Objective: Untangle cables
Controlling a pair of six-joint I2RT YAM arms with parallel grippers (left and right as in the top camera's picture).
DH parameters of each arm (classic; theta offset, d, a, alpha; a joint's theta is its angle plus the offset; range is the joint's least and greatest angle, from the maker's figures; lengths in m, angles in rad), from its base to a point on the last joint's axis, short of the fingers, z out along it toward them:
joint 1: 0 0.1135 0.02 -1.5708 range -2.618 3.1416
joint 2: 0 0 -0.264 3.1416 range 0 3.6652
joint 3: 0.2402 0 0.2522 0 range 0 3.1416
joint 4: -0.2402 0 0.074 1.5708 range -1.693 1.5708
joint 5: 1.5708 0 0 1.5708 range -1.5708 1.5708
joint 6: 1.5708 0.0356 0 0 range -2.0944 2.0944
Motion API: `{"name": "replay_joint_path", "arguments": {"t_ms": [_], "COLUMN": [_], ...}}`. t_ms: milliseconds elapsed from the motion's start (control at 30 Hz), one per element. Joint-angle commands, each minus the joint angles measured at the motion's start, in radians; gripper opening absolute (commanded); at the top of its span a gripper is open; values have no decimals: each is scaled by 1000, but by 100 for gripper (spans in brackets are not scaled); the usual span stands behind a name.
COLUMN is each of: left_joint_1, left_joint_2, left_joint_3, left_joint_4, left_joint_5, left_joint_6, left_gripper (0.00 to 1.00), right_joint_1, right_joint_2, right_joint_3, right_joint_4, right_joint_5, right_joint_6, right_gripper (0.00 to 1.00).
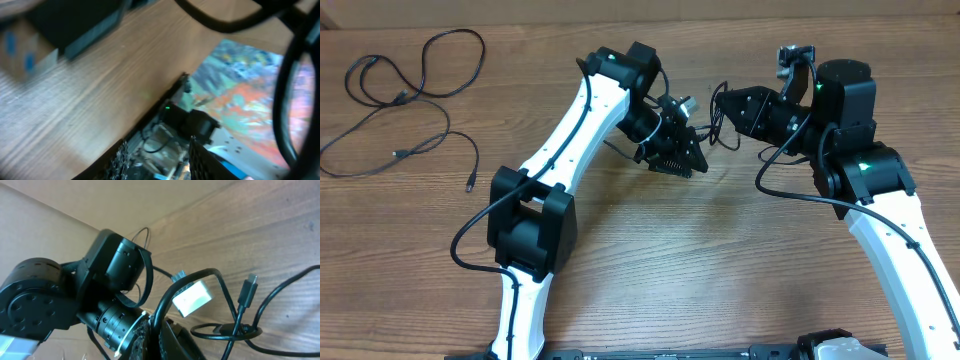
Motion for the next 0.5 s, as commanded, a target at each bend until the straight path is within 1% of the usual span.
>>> {"name": "replay_joint_path", "arguments": {"t_ms": [0, 100, 200, 233, 267, 300, 367, 467], "left_joint_1": [8, 10, 10, 10, 10, 10, 10, 10], "left_joint_2": [2, 2, 2, 2, 2, 2, 2, 2], "left_joint_3": [2, 2, 2, 2, 2, 2, 2, 2], "left_joint_4": [32, 85, 134, 163, 173, 206, 249, 310], "left_joint_5": [-126, -208, -285, -327, -341, -378, -401, -386], "left_joint_6": [-17, -42, -88, -135, -151, -208, -271, -311], "left_gripper": [40, 40, 43, 43, 43, 42, 41, 42], "right_joint_1": [5, 5, 5, 5, 5, 5, 5, 5], "right_joint_2": [-2, -2, -2, -1, -1, 2, 7, 21], "right_joint_3": [22, 22, 22, 22, 22, 22, 22, 22], "right_joint_4": [-8, -25, -49, -61, -69, -77, -76, -80], "right_joint_5": [7, 7, 6, 4, 2, -18, -68, -115], "right_joint_6": [22, 23, 23, 30, 39, 46, 47, 60], "right_gripper": [4, 4, 4, 4, 4, 4, 4, 4]}}
